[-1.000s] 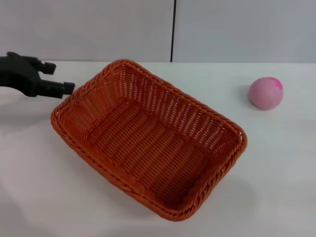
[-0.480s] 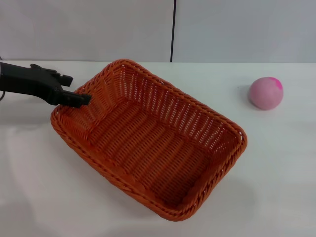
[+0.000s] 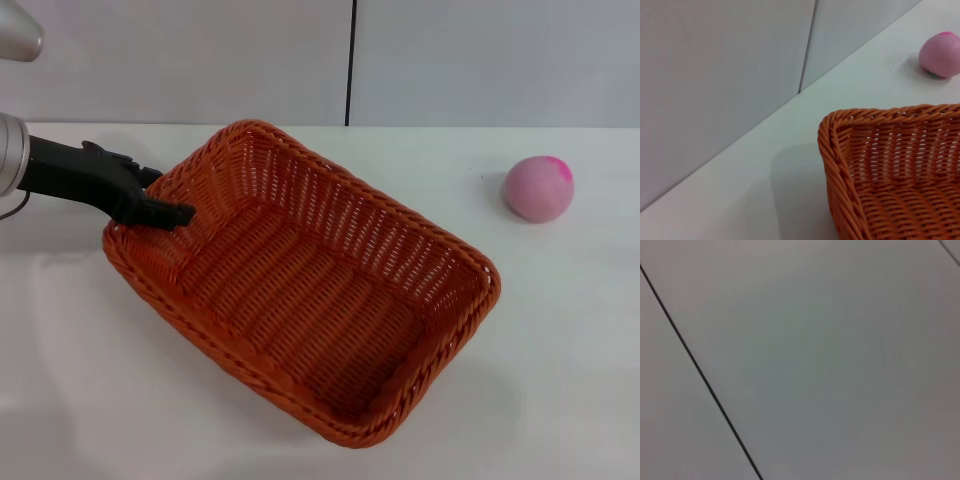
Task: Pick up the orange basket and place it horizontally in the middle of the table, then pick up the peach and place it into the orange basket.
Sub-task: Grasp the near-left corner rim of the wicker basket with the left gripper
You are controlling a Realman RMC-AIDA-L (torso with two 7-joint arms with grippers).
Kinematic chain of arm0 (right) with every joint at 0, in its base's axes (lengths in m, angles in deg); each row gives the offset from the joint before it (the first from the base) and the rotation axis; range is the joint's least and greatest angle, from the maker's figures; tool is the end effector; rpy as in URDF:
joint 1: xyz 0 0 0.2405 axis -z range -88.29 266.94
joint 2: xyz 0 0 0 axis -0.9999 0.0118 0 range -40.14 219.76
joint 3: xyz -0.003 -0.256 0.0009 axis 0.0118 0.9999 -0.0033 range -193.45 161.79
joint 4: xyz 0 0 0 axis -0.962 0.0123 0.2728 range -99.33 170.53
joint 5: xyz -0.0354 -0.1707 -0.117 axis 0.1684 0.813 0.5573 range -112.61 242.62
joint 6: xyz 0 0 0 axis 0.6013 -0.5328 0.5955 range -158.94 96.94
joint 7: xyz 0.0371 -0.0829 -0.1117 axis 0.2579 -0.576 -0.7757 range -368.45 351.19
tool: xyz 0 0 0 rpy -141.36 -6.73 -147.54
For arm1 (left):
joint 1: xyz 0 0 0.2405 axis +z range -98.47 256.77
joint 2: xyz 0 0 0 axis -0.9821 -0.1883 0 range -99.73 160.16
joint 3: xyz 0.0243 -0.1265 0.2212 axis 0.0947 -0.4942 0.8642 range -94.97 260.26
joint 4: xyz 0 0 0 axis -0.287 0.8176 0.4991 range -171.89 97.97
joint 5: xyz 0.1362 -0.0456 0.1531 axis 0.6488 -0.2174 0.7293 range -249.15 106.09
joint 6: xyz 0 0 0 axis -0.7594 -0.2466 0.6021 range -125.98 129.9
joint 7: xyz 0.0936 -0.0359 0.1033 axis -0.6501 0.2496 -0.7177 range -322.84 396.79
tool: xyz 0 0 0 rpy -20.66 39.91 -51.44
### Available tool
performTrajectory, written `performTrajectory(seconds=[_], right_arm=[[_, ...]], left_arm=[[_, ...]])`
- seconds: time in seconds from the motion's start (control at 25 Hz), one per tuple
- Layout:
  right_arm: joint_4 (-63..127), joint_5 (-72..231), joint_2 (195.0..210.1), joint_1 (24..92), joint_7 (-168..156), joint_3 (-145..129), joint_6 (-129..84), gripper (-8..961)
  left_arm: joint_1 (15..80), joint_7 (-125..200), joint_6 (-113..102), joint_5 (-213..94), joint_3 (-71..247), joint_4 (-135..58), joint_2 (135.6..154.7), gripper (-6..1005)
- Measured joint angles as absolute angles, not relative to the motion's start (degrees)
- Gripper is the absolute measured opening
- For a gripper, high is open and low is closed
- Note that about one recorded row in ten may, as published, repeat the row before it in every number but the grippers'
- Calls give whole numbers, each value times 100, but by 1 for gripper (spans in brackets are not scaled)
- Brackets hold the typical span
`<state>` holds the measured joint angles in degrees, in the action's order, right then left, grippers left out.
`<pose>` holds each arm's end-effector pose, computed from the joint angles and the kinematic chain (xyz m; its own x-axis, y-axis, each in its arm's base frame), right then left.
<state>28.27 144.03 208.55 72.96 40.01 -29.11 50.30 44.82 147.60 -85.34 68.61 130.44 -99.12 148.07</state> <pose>0.4113 0.2490 0.0848 0.2762 0.2861 -0.9175 -0.9599 0.1304 -0.2483 -0.2486 0.3704 0.0509 0.8406 0.5375 0.0676 0.5245 -0.7762 -0.3499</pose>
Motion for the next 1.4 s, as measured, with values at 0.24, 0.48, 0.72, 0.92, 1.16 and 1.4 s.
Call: performTrajectory(seconds=[0.24,0.48,0.72,0.92,1.16,1.4], right_arm=[[2869,14412,20855,7261,4005,-2902,4919,551],[2927,14408,20850,7262,4007,-2925,4878,551],[2927,14399,20847,7283,4007,-2940,4872,551],[2927,14359,20846,7296,4009,-2944,4786,551],[2928,14350,20850,7291,4067,-2946,4639,551],[2963,14349,20845,7256,4068,-2945,4595,551]], left_arm=[[4444,14778,-8593,6886,13145,-9949,14807,648],[4269,14994,-8588,7234,13402,-9961,14820,432],[4139,15122,-8588,7280,13413,-9968,14834,281],[4125,15248,-8543,7311,13418,-9993,14834,194],[4207,15564,-8458,7275,13361,-10106,14823,186],[4212,16167,-8527,7281,13305,-10117,14784,175]])
